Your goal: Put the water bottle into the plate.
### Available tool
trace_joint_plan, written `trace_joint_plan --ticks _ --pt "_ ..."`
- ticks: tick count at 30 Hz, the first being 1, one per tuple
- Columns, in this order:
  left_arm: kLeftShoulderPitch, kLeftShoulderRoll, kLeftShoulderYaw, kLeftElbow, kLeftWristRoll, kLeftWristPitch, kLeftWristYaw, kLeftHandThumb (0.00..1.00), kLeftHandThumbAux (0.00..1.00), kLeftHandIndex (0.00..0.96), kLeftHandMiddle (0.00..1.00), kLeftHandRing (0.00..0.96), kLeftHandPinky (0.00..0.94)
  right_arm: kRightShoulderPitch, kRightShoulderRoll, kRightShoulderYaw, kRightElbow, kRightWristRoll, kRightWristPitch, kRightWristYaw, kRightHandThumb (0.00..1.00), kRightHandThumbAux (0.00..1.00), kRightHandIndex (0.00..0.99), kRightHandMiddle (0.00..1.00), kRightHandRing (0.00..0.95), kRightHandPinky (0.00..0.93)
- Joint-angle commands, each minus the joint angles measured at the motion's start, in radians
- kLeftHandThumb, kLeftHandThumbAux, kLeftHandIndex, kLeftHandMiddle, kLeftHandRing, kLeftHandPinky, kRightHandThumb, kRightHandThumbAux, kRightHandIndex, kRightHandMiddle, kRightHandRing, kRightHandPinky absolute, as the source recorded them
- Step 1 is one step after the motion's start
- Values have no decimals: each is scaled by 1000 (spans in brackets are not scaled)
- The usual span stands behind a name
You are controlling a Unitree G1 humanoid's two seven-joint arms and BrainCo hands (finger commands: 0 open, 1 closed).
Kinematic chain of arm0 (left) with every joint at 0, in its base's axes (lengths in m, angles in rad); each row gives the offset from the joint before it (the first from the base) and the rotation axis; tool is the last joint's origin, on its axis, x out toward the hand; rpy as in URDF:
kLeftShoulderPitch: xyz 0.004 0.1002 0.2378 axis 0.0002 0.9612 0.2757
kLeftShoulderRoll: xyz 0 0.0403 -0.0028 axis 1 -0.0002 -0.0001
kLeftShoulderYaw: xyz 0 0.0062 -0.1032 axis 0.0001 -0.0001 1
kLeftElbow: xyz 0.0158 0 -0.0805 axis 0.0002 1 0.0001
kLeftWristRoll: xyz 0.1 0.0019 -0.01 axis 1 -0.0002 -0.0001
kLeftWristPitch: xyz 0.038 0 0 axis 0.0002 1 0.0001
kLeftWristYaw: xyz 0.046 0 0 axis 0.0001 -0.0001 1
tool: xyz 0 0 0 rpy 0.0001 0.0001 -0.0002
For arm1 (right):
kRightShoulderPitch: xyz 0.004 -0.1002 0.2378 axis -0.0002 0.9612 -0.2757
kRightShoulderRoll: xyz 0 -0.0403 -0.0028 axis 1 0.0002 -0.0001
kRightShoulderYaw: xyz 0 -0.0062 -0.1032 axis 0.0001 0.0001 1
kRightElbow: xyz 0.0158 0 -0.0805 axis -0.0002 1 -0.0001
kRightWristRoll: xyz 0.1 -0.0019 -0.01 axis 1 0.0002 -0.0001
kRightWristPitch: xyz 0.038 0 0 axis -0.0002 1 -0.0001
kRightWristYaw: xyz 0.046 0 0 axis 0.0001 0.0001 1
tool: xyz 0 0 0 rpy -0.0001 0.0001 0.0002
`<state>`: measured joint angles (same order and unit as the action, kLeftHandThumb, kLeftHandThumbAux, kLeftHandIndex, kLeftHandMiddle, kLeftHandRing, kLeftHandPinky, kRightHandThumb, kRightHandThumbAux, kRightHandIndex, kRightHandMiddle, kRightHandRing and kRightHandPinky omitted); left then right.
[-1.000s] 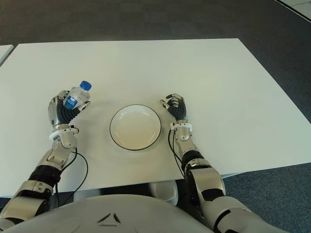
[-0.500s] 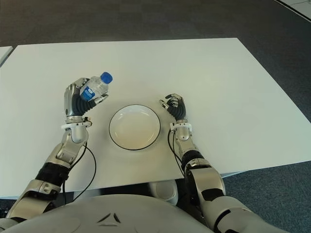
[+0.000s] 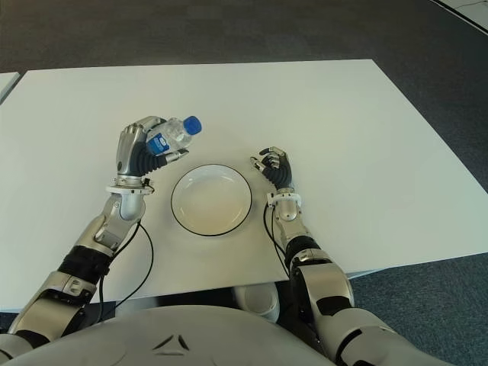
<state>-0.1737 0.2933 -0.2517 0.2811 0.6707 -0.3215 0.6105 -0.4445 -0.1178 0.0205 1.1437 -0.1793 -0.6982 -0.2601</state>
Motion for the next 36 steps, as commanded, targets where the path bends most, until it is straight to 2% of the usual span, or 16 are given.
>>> trace_joint_plan --ticks 1,5,8,11,14,20,36 --pt "-10 -11 -35 -37 48 9 -31 747 698 443 898 890 848 22 7 3 19 -4 21 5 709 727 433 685 697 697" --pt "-14 -7 -63 -60 94 22 -57 747 698 443 897 890 849 22 7 4 18 -6 22 3 709 726 434 689 705 715" --pt "-9 16 -97 -92 120 28 -142 746 698 443 895 889 850 22 9 3 19 -5 22 3 709 726 434 695 714 726" --pt "-4 20 -112 -103 132 30 -176 745 698 443 892 888 852 22 9 3 19 -5 21 3 709 726 433 698 718 732" --pt "-6 21 -144 -88 161 25 -201 744 698 443 889 887 857 23 10 4 19 -6 17 0 709 726 433 695 711 703" --pt "-15 21 -203 -10 222 9 -173 743 698 443 887 887 875 24 12 4 17 -7 14 -6 708 727 433 685 699 699" --pt "-8 43 -308 81 279 -49 -169 744 697 443 886 885 888 27 10 8 14 -12 19 -13 708 727 432 683 695 679"
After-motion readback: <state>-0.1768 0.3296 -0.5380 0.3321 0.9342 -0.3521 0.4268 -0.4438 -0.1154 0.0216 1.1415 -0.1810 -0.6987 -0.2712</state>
